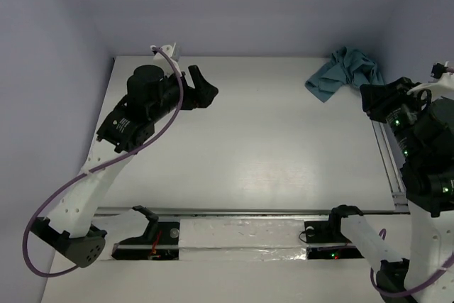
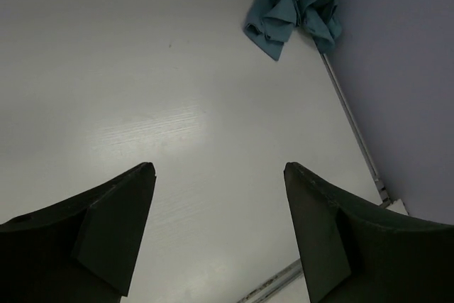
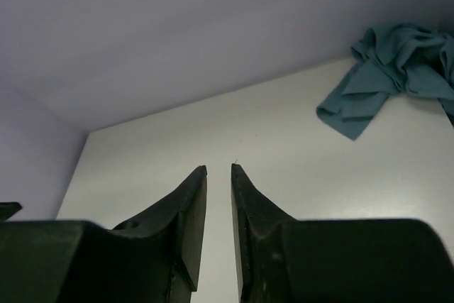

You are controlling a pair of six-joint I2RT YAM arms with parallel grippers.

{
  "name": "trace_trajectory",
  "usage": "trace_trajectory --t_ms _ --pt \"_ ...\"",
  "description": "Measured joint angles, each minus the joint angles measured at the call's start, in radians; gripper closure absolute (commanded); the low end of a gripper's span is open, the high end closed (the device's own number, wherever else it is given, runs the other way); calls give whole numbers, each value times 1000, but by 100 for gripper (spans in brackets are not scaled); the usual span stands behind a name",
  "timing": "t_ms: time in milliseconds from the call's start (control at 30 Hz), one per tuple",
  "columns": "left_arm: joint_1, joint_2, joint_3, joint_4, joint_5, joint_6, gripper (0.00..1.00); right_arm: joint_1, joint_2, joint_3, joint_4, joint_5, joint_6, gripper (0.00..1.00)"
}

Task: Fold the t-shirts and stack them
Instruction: Grab crumpled tshirt from the corner of the board with the right arm

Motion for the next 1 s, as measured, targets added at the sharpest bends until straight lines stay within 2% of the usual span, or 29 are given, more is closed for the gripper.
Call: trace_trajectory --t_ms 33,67,133,167,200,400,567,633,667,767,800,833,1000 --pt "0 0 15 -2 1 2 34 0 5 0 -14 12 -3 76" --pt "0 2 29 -6 1 2 48 0 13 0 -31 23 -6 77" --pt "0 4 54 -7 1 4 64 0 42 0 -59 43 -16 95" --pt "0 4 62 -3 2 8 87 0 61 -2 -70 53 -18 100" --pt "0 2 66 3 4 8 100 0 85 -4 -82 64 -21 100" --pt "0 -26 13 29 7 9 100 0 242 -68 -78 127 -24 100" --pt "0 -44 -86 40 12 -8 100 -66 492 -127 48 119 -8 100" --pt "0 -64 -137 38 7 -14 91 -130 627 -128 100 95 5 100" --pt "0 -79 -164 39 3 -17 82 -160 688 -127 127 87 9 100" --pt "0 -145 -250 33 -5 -30 73 -233 875 -117 197 61 22 63" --pt "-1 -166 -271 26 -9 -33 72 -249 938 -98 206 56 24 47" --pt "-3 -185 -287 21 -11 -39 72 -259 993 -75 219 55 24 43" --pt "-7 -225 -314 8 -27 -48 71 -276 1254 89 266 39 20 43"
